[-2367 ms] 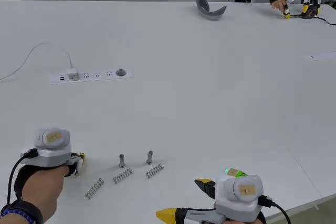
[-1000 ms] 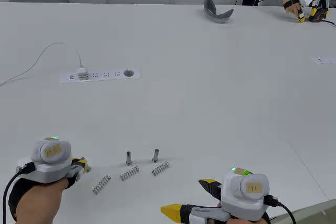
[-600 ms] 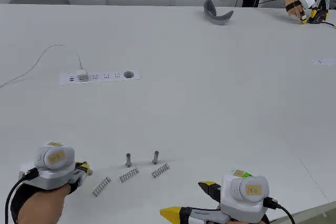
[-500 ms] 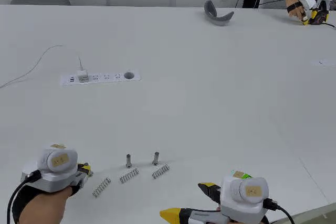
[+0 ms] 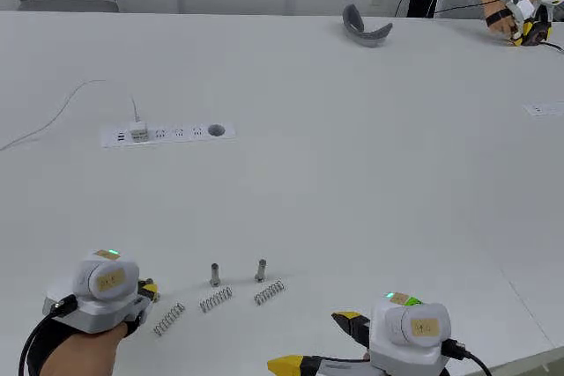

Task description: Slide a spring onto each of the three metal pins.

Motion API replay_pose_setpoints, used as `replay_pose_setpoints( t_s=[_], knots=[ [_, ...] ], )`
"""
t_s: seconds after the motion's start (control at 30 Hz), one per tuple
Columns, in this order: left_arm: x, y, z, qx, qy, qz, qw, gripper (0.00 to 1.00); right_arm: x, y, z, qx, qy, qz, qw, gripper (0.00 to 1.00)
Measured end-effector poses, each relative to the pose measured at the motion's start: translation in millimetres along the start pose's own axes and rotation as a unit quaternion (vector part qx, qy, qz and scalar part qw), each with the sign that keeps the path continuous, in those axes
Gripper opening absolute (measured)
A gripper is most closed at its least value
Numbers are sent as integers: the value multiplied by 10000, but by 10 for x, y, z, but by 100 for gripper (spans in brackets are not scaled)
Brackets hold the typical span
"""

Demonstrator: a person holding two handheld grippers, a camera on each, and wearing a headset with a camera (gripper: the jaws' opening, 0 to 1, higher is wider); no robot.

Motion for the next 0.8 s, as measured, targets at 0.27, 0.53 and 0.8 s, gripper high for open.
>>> replay_pose_setpoints(
  t_s=[0.27,0.53,0.8],
  knots=[
    [0,-8,-1,2,-92,17,10000,8,-4,-6,18,-40,31,-6,10000,87],
    [-21,-11,24,-67,28,30,10000,9,-2,5,27,-64,92,9,9999,87],
    [-3,35,106,-137,138,154,9997,17,-21,-19,47,-76,84,-25,9999,87]
  ],
)
Point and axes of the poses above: the centre of the closed fingertips' face, and the gripper's own axes: y roughly backward along the fingers, x roughly to its right, z roughly out of its underside, the point moved 2 cm from there along y, roughly backward along the fingers, and after that the axes turned 14 degrees about -z, right-handed, at the moved point
